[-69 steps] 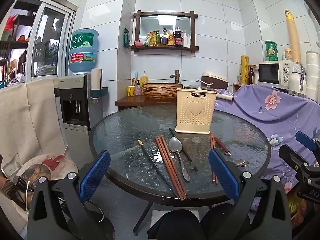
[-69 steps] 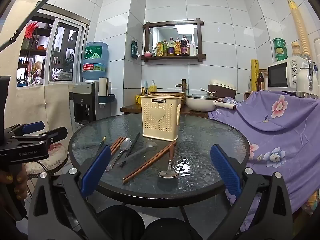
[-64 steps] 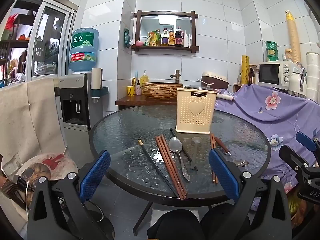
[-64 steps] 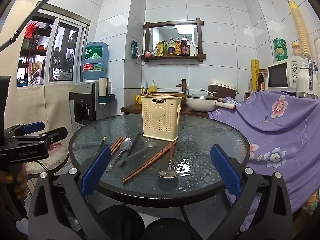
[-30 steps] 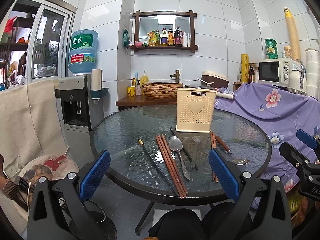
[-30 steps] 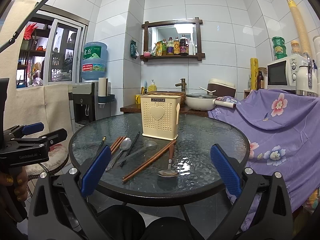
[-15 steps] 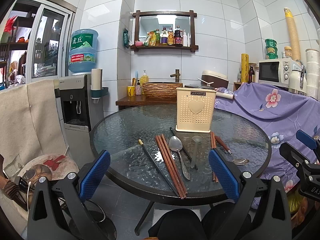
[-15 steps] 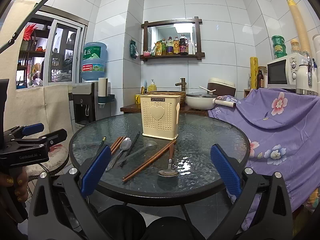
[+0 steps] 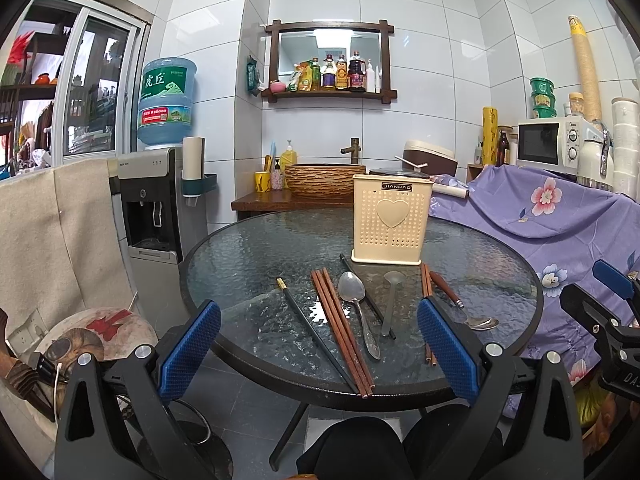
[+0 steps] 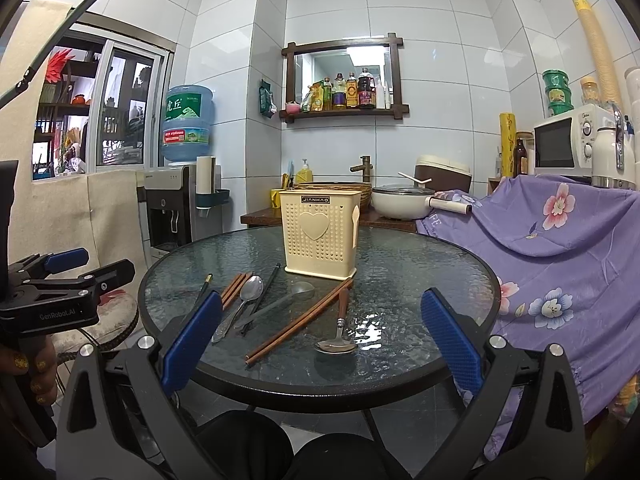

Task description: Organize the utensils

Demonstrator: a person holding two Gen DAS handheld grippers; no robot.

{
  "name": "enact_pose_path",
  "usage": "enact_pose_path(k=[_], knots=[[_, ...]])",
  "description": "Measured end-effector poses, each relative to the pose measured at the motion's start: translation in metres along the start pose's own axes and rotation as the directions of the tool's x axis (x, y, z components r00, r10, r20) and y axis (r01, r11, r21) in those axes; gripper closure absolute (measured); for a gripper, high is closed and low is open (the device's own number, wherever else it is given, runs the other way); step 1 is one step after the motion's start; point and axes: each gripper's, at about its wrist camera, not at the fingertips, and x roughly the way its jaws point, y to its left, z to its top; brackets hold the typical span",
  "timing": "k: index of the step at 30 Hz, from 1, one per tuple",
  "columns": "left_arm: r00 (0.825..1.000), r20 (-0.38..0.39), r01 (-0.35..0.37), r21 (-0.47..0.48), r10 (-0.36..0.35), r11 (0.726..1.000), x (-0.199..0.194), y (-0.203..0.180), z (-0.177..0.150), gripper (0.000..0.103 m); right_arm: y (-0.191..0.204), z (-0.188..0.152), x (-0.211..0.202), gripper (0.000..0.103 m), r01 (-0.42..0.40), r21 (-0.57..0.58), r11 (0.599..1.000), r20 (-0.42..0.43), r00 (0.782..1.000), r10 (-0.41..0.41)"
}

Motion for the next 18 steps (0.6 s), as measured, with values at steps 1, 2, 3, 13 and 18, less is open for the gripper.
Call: enact_pose_path(k=[1, 2, 3, 13, 18], knots=[[1.0, 0.0, 0.0, 0.0, 0.0, 1.0, 0.0, -0.0001, 0.0, 0.006, -0.0002, 0.0, 0.0, 0.005, 0.0, 0.001, 1.0, 0.0, 1.0, 0.0], [1.0, 0.0, -0.001, 0.001, 0.001, 1.0, 0.0, -0.0001, 0.0001, 0.006, -0.0002, 0.0, 0.0001, 0.005, 0.0, 0.001, 1.0, 0.0, 1.0, 0.0], [1.0, 0.0, 0.0, 0.001, 0.0, 1.0, -0.0001, 0.0, 0.0001, 0.006, -0.0003, 0.0001, -0.0001, 0.005, -0.001, 0.003, 1.0, -0.001, 1.0, 0.001], [1.0, -0.001, 0.001, -0.001, -0.001, 1.0, -0.0002, 0.0001, 0.0004, 0.006, -0.0008, 0.0006, 0.0005, 0.005, -0.002, 0.004, 1.0, -0.003, 1.0, 0.002], [1.0, 0.0, -0.001, 0.001, 0.001, 1.0, 0.0001, -0.0001, 0.0001, 0.006, -0.0003, -0.0002, 0.0008, 0.005, -0.001, 0.007, 1.0, -0.002, 1.0, 0.001]])
